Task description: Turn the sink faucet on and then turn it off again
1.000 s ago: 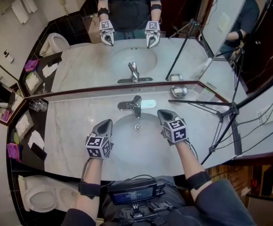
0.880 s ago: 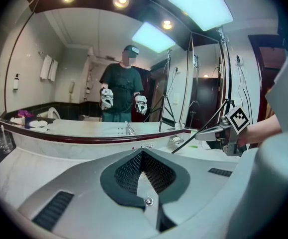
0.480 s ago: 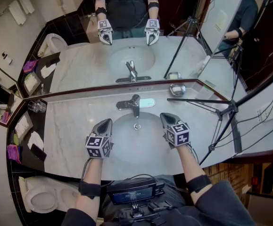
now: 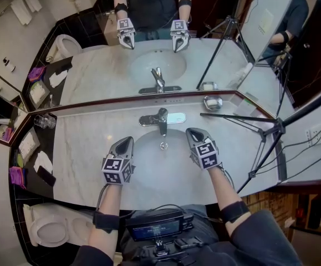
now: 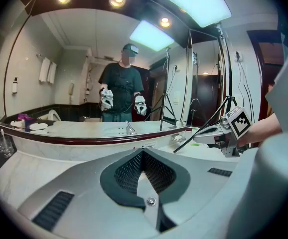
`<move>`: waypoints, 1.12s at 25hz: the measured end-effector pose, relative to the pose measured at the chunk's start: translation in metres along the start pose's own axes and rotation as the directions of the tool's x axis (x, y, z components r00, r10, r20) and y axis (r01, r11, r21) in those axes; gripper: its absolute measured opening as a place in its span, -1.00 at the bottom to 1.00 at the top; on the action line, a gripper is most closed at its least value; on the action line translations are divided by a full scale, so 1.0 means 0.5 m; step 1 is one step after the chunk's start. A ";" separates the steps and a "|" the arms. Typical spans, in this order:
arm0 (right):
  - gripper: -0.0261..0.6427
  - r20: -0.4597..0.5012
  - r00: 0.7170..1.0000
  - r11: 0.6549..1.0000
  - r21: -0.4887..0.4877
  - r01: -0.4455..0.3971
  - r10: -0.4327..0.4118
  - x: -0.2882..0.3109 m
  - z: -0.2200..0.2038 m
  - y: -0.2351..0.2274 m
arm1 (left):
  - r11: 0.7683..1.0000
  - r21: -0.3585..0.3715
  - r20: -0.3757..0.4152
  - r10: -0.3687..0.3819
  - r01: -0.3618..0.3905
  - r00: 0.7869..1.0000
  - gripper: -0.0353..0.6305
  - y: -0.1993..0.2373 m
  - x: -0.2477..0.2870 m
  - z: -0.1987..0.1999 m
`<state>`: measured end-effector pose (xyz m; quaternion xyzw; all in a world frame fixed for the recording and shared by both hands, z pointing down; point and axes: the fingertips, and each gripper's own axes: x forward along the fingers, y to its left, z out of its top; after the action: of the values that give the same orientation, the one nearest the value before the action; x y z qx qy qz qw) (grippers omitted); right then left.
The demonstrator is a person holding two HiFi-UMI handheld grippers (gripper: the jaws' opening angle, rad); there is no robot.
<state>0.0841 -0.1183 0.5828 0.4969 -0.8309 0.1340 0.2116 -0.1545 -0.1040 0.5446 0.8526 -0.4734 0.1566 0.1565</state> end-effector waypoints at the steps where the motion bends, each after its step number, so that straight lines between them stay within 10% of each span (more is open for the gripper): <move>1: -0.85 -0.003 1.000 0.999 -0.035 0.000 0.000 0.007 0.009 0.005 | 1.000 -0.001 0.000 0.002 -0.002 1.000 -0.89 0.002 0.001 0.000; 11: -0.46 -0.065 0.997 0.923 -0.380 -0.060 0.038 0.117 0.051 0.049 | 1.000 -0.005 -0.008 0.018 -0.018 1.000 -0.89 0.021 0.010 0.001; 28: -0.24 -0.240 0.968 0.588 -0.773 -0.239 0.078 0.301 0.033 0.139 | 0.999 -0.024 -0.010 0.048 -0.048 0.999 -0.89 0.050 0.017 -0.008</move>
<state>-0.0436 -0.2085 0.6402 0.2599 -0.8214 -0.1868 0.4721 -0.1719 -0.1216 0.5547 0.8382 -0.4948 0.1586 0.1654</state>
